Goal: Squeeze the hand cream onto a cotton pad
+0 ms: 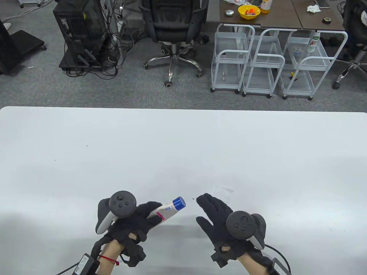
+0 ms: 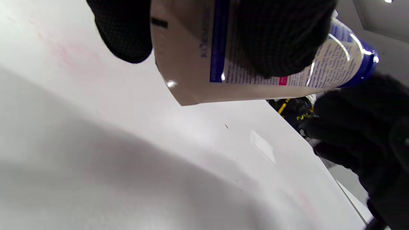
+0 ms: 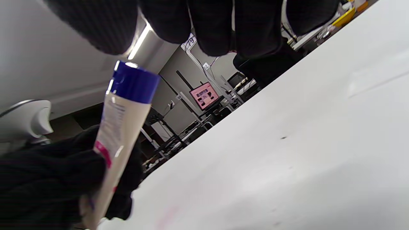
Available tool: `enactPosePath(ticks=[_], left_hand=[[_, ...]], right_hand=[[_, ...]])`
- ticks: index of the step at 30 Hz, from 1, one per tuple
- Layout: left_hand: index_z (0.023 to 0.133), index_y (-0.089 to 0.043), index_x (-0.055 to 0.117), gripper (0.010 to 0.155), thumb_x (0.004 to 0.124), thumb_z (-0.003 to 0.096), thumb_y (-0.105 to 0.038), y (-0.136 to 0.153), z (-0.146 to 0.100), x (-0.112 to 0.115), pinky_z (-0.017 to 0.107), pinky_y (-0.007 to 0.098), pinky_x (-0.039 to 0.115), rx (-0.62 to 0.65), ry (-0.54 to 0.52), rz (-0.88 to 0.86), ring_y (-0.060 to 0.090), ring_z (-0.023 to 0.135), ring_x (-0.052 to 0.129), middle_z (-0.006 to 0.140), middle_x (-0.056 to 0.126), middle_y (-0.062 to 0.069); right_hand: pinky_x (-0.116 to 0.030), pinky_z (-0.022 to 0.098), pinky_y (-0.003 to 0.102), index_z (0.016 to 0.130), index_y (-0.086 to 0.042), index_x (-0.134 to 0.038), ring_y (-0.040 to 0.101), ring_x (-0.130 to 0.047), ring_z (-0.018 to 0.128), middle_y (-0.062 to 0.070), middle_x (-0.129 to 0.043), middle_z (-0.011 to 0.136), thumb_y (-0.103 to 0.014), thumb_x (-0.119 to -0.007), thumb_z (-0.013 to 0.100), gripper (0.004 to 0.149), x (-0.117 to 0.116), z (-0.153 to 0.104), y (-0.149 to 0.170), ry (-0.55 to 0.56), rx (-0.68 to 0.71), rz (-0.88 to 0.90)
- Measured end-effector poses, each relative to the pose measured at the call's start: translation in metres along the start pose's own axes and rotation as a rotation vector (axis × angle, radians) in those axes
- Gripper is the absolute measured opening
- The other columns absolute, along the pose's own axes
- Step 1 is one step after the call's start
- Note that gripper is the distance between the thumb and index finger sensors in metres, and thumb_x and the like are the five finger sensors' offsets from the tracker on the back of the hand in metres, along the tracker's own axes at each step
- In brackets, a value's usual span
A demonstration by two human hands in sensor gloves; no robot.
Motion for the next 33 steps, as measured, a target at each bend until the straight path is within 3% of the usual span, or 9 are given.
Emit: enactPosePath(ticks=[4, 10, 14, 17, 20, 28, 33], left_hand=[[0.088, -0.042, 0.077, 0.049, 0.081, 0.0393, -0.047, -0.012, 0.002, 0.016, 0.063, 0.045, 0.079, 0.042, 0.076, 0.016, 0.009, 0.063, 0.101, 0.083, 0.098, -0.016], [0.089, -0.042, 0.076, 0.050, 0.081, 0.0402, -0.048, -0.016, 0.004, 0.029, 0.064, 0.045, 0.078, 0.037, 0.127, 0.065, 0.011, 0.067, 0.101, 0.085, 0.097, -0.016], [0.104, -0.038, 0.058, 0.070, 0.080, 0.0394, -0.057, -0.024, 0.001, 0.032, 0.070, 0.049, 0.072, 0.094, 0.179, 0.043, 0.019, 0.088, 0.093, 0.102, 0.085, -0.011], [0.104, -0.037, 0.059, 0.071, 0.078, 0.0390, -0.061, -0.033, -0.003, 0.032, 0.065, 0.041, 0.081, 0.146, 0.176, 0.044, 0.010, 0.079, 0.101, 0.100, 0.089, -0.013], [0.095, -0.035, 0.073, 0.059, 0.078, 0.0393, -0.055, -0.040, -0.006, 0.034, 0.056, 0.037, 0.089, 0.162, 0.136, 0.052, 0.005, 0.061, 0.109, 0.081, 0.102, -0.017], [0.095, -0.033, 0.072, 0.060, 0.074, 0.0384, -0.052, -0.042, -0.007, 0.037, 0.058, 0.037, 0.087, 0.167, 0.138, 0.100, 0.004, 0.060, 0.106, 0.078, 0.099, -0.017], [0.095, -0.033, 0.071, 0.060, 0.073, 0.0380, -0.051, -0.042, -0.007, 0.037, 0.059, 0.037, 0.086, 0.163, 0.140, 0.100, 0.004, 0.060, 0.105, 0.078, 0.098, -0.017]], right_hand=[[-0.067, 0.063, 0.063, 0.104, -0.025, -0.064, 0.045, -0.084, 0.091, 0.011, -0.073, 0.104, -0.048, -0.080, 0.042, 0.068, -0.008, 0.000, -0.003, -0.041, 0.010, 0.083], [-0.075, 0.056, 0.059, 0.097, -0.021, -0.076, 0.039, -0.098, 0.073, 0.014, -0.087, 0.090, -0.040, -0.083, 0.042, 0.059, -0.010, -0.001, -0.009, -0.051, 0.043, 0.137], [-0.076, 0.054, 0.059, 0.097, -0.019, -0.077, 0.040, -0.099, 0.071, 0.014, -0.088, 0.089, -0.040, -0.081, 0.042, 0.058, -0.011, -0.004, -0.019, -0.021, 0.092, 0.098], [-0.076, 0.054, 0.059, 0.097, -0.019, -0.076, 0.040, -0.099, 0.071, 0.014, -0.089, 0.089, -0.039, -0.079, 0.043, 0.058, -0.014, -0.006, -0.026, -0.002, 0.120, 0.107], [-0.077, 0.053, 0.059, 0.097, -0.018, -0.078, 0.041, -0.100, 0.070, 0.015, -0.090, 0.089, -0.039, -0.075, 0.044, 0.057, -0.017, -0.009, -0.035, 0.031, 0.153, 0.121], [-0.079, 0.049, 0.059, 0.094, -0.013, -0.080, 0.041, -0.105, 0.063, 0.019, -0.094, 0.084, -0.037, -0.072, 0.044, 0.056, -0.017, -0.012, -0.041, 0.091, 0.188, 0.015], [-0.080, 0.048, 0.058, 0.094, -0.012, -0.080, 0.041, -0.106, 0.060, 0.020, -0.094, 0.083, -0.036, -0.071, 0.044, 0.056, -0.018, -0.010, -0.039, 0.084, 0.165, 0.040]])
Point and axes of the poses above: the tracker on the back of each hand, its own y axis roughly to the little-finger side, its own z axis roughly from the wrist to the fingertips, x = y × z, the point moved 2 cm from there along z, roughly from the wrist to the fingertips
